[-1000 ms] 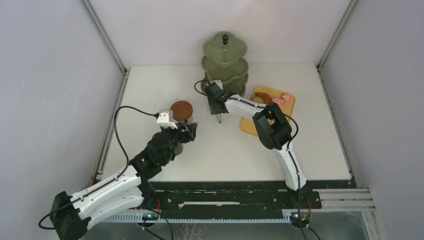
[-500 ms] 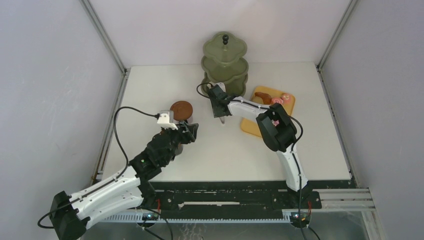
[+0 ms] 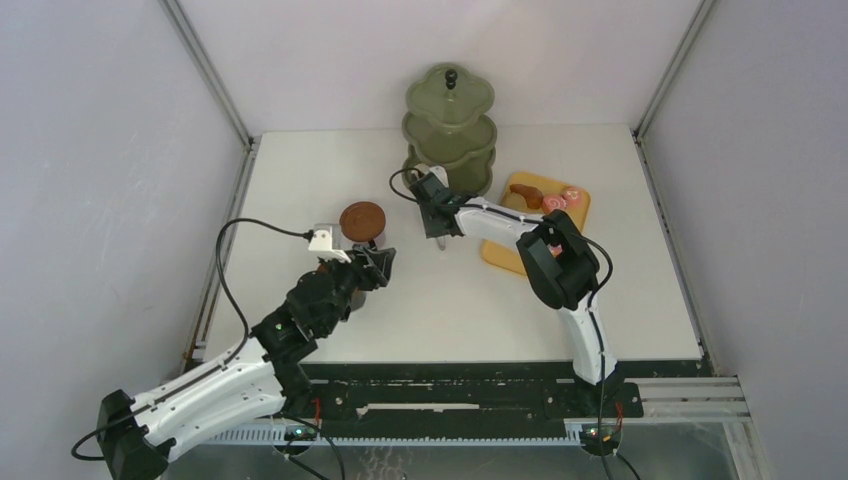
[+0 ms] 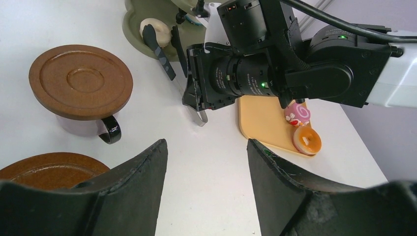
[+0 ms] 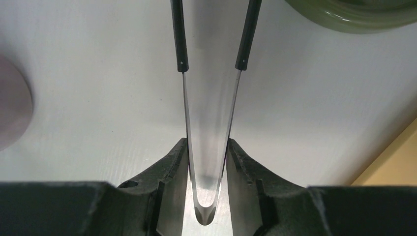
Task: Serve the afternoon tea
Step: Pick up the clamp from the desert table, then place the clamp at the center of the board.
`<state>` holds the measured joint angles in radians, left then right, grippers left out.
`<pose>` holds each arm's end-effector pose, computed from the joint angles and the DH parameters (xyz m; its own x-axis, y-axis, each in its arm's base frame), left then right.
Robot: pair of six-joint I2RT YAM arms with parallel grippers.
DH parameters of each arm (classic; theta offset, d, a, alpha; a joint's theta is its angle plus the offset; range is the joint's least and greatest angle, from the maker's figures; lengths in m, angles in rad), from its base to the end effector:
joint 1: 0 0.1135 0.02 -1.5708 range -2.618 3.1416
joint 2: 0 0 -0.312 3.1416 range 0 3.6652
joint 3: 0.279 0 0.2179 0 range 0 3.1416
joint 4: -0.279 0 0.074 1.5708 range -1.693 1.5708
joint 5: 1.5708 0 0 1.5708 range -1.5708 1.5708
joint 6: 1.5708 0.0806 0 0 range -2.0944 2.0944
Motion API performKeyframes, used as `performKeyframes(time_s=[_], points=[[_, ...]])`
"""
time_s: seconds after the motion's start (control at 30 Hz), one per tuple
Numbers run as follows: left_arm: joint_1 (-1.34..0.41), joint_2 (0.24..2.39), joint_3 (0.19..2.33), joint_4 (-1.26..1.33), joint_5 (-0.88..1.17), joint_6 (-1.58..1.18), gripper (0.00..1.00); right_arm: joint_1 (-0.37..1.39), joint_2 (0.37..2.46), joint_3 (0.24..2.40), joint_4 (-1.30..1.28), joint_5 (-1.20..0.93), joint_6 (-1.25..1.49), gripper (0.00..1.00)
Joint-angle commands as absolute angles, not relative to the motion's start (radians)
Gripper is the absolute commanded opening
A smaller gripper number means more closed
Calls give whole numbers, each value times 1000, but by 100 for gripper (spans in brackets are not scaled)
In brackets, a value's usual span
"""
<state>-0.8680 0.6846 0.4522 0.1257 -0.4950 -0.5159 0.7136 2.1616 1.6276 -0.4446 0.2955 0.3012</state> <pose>0.1197 -0.0821 0.3055 -0.2405 -0.3877 -0.8899 0.2846 0.8483 -0.4465 0.3850 0.3023 0.1923 -0.7483 -0.2725 -0.6047 -0.2945 0.9534 -0.0652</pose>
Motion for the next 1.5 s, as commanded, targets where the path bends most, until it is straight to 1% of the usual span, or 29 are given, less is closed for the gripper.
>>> performKeyframes(time_s=[0.0, 0.53, 0.93, 1.07, 1.13, 1.3, 1.33, 1.37, 1.47], points=[[-880, 653, 427, 127, -513, -526, 65, 728, 2076, 1618, -411, 324, 321, 39], [-903, 576, 422, 81, -527, -528, 64, 790, 1945, 1462, -407, 376, 360, 37], [-904, 531, 408, 16, -524, -520, 64, 874, 1853, 1178, -333, 396, 502, 36], [-904, 518, 406, 18, -522, -504, 66, 898, 1833, 1108, -301, 396, 542, 37], [-904, 513, 409, 28, -523, -488, 69, 908, 1819, 1079, -282, 399, 557, 39], [-902, 483, 387, 99, -534, -489, 83, 913, 1780, 1032, -242, 406, 562, 46], [-902, 474, 383, 114, -537, -505, 84, 912, 1770, 1025, -231, 411, 561, 47], [-902, 463, 383, 100, -545, -539, 88, 912, 1761, 1016, -220, 415, 560, 49], [-902, 415, 395, 39, -576, -602, 95, 914, 1740, 996, -189, 431, 560, 62]])
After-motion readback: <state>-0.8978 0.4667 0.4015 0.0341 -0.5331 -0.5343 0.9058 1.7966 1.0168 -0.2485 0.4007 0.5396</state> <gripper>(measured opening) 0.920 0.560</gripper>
